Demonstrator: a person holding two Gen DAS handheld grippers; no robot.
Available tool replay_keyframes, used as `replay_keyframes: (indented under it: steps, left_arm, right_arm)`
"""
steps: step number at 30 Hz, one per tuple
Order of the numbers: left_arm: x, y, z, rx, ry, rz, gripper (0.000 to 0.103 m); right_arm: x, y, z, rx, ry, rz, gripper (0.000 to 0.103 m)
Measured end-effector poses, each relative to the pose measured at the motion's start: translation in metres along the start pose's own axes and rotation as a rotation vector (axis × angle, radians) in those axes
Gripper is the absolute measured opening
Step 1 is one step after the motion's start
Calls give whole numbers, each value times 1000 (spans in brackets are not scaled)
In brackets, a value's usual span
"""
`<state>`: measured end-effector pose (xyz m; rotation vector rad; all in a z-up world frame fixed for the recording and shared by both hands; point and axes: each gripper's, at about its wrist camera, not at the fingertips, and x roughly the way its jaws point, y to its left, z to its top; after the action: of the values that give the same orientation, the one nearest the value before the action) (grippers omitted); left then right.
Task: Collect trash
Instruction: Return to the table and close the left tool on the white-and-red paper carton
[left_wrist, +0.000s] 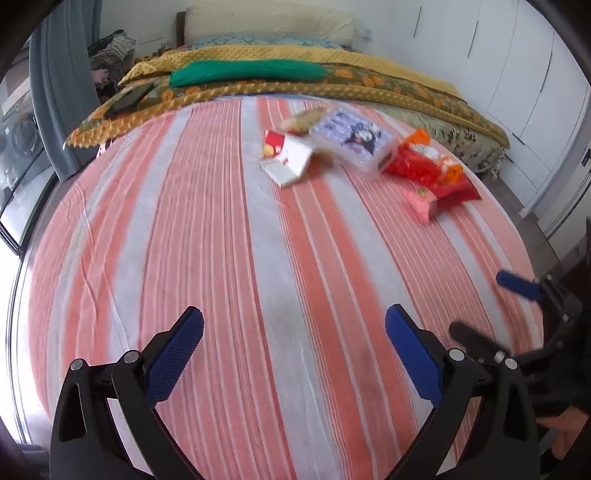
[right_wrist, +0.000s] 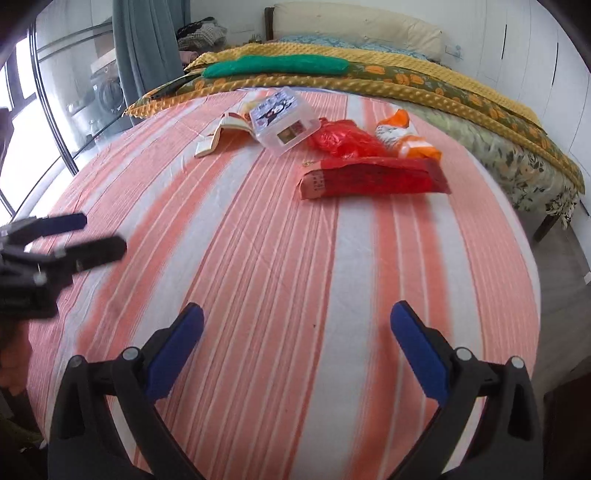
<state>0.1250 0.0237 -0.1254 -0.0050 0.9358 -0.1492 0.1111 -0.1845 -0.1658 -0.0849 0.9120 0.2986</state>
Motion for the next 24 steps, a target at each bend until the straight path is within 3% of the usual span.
replay_keyframes:
  steps: [6,13,16,22,24]
  left_arm:
    - [36,-9,55,80,-35,76,97]
    - [98,1,100,46,-2,180,97]
    - [106,14,106,5,17,217,97]
    - [84,68,93,-94,17,232,97]
    - [76,79,87,-101,21,207,97]
  right_arm:
    - [3,3,-5,3,6,-3,98]
    - [2,3,-6,8,3,1,98]
    - [2,3,-6,9,2,3,98]
    - [1,3,-6,11,1,2,98]
    - [2,2,-6,11,0,1,98]
